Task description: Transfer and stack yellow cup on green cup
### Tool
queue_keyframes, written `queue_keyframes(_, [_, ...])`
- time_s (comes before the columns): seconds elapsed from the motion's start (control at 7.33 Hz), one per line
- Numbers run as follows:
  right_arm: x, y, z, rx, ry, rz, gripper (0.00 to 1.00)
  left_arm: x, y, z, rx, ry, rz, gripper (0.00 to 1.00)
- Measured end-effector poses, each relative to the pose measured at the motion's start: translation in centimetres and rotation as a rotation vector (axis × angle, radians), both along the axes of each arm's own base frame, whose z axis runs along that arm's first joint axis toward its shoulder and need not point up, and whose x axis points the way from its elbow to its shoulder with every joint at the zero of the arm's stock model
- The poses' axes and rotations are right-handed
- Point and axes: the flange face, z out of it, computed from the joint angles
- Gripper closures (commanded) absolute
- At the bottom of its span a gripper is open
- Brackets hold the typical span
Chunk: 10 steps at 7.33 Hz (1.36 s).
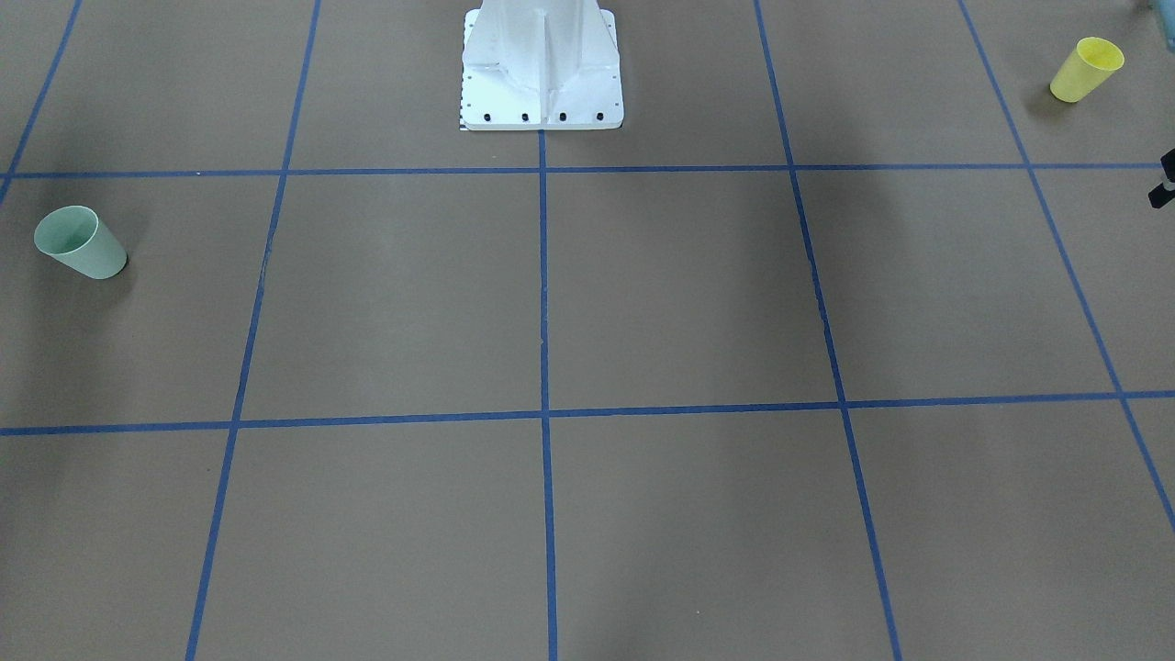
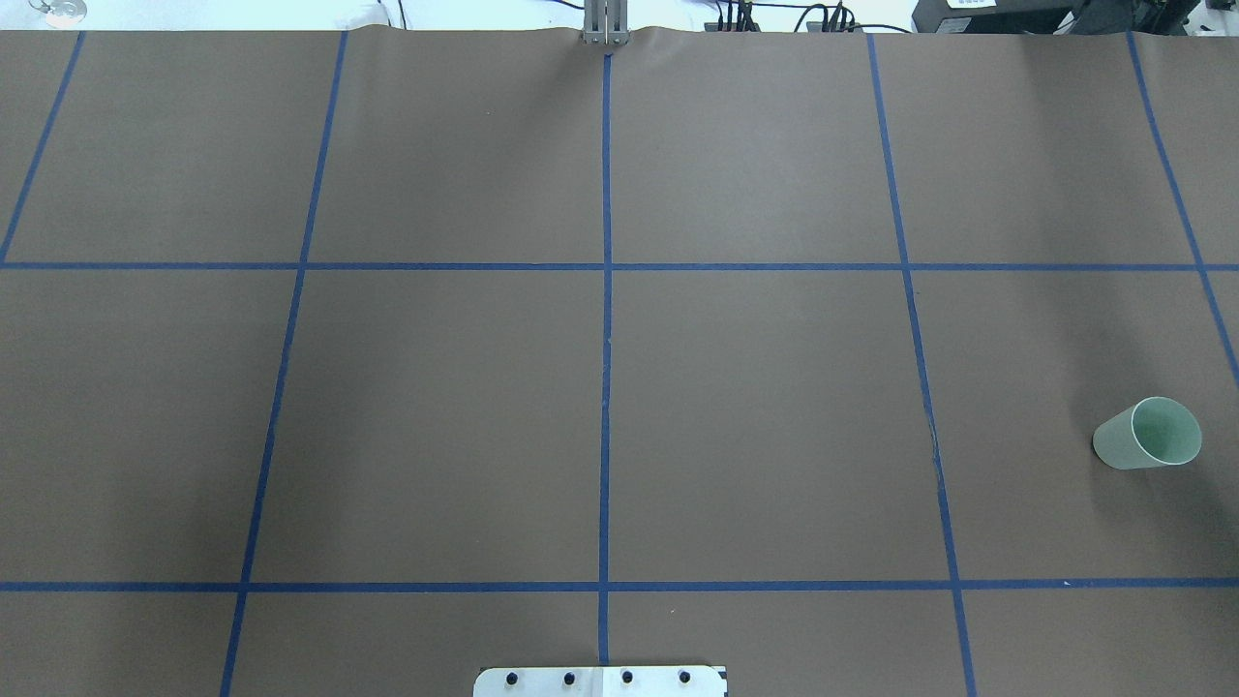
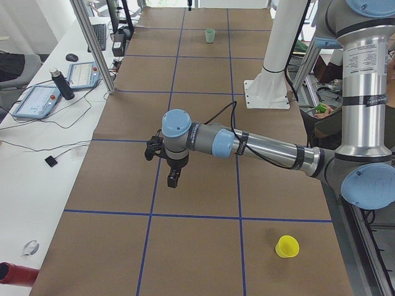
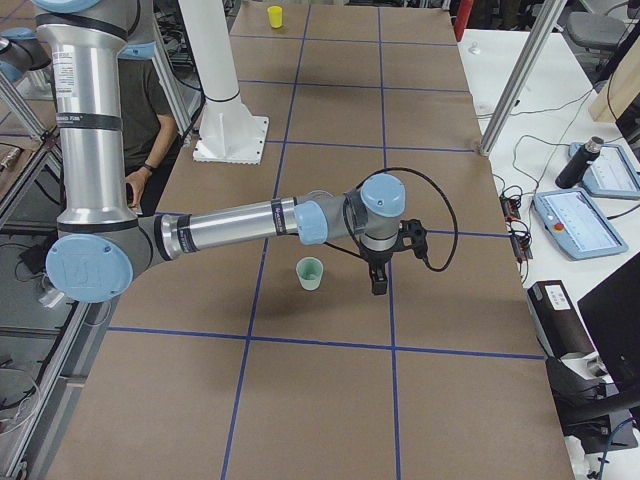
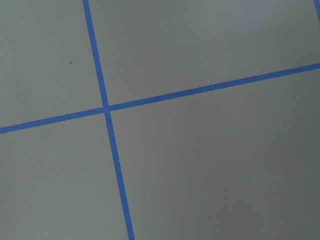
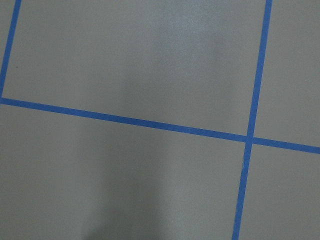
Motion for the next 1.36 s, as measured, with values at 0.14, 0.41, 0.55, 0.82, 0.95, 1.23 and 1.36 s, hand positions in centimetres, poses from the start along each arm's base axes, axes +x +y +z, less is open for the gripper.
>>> queue_keyframes(0.14, [0.0, 0.0, 0.0, 0.0, 0.0, 0.0, 0.0, 0.0, 0.0, 0.0, -0.001, 0.0, 0.0, 0.0])
queue_keyframes(0.41, [0.0, 0.0, 0.0, 0.0, 0.0, -0.001, 0.0, -0.1, 0.2, 0.3, -0.008, -0.001, -0.003, 0.0])
queue_keyframes(0.55, [0.0, 0.0, 0.0, 0.001, 0.001, -0.001, 0.0, -0.2, 0.3, 0.5, -0.013, -0.003, -0.005, 0.0])
queue_keyframes(0.82, [0.0, 0.0, 0.1, 0.0, 0.001, -0.001, 0.0, -0.3, 0.7, 1.1, -0.023, -0.005, -0.006, 0.0])
queue_keyframes(0.95, [0.0, 0.0, 0.0, 0.0, 0.0, -0.001, 0.0, -0.3, 1.6, 1.6, -0.035, -0.002, -0.01, 0.0])
queue_keyframes(1.23, [0.0, 0.0, 0.0, 0.0, 0.0, -0.001, 0.0, 0.9, 2.4, 1.3, -0.116, 0.012, -0.109, 0.0])
queue_keyframes(1.36, [0.0, 0.0, 0.0, 0.001, -0.001, -0.001, 0.0, 2.9, 2.3, 1.2, -0.181, -0.004, -0.17, 0.0])
